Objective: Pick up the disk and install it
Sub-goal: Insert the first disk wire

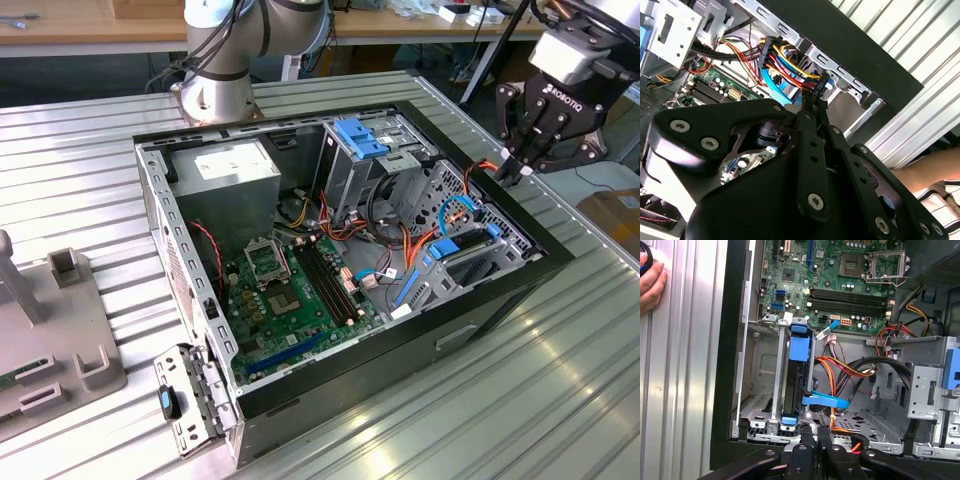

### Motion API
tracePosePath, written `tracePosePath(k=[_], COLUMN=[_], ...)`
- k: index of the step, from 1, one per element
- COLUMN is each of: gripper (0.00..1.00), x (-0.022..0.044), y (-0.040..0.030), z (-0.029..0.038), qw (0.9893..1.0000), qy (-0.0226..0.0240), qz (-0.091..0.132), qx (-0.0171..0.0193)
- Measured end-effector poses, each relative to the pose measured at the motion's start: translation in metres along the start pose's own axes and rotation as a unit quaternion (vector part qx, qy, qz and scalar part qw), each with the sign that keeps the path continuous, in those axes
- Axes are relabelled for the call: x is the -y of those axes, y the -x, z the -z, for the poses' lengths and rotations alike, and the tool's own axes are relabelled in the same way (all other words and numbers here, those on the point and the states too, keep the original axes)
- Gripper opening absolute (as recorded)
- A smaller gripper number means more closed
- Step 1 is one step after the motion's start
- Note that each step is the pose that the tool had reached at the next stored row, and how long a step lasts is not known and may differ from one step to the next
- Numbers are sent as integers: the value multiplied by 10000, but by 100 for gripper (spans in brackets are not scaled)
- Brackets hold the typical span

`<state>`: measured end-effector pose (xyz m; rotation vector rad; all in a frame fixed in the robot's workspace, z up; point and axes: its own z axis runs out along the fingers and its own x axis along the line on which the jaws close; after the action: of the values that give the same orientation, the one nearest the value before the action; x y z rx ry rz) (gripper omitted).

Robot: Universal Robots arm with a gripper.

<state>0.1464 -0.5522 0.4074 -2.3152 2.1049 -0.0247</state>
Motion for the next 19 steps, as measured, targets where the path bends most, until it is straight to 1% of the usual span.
tracePosePath(k=[3, 6, 8, 9, 11, 13, 14, 16, 17, 19], gripper=[16, 16, 16, 16, 16, 16, 16, 16, 16, 16], x=[-38, -117, -142, -151, -170, -180, -197, -249, -261, -261], y=[-34, -61, -82, -98, -163, -198, -221, -231, -231, -231], z=[-24, -48, -77, -92, -126, -140, -153, -168, -169, -169], qw=[10000, 10000, 10000, 10000, 10000, 10000, 10000, 10000, 10000, 10000], qy=[0, 0, 0, 0, 0, 0, 0, 0, 0, 0], qz=[-11, -15, -25, -29, -35, -37, -37, -37, -37, -37], qx=[1, 0, -1, -1, -1, 0, 0, -1, -1, -1])
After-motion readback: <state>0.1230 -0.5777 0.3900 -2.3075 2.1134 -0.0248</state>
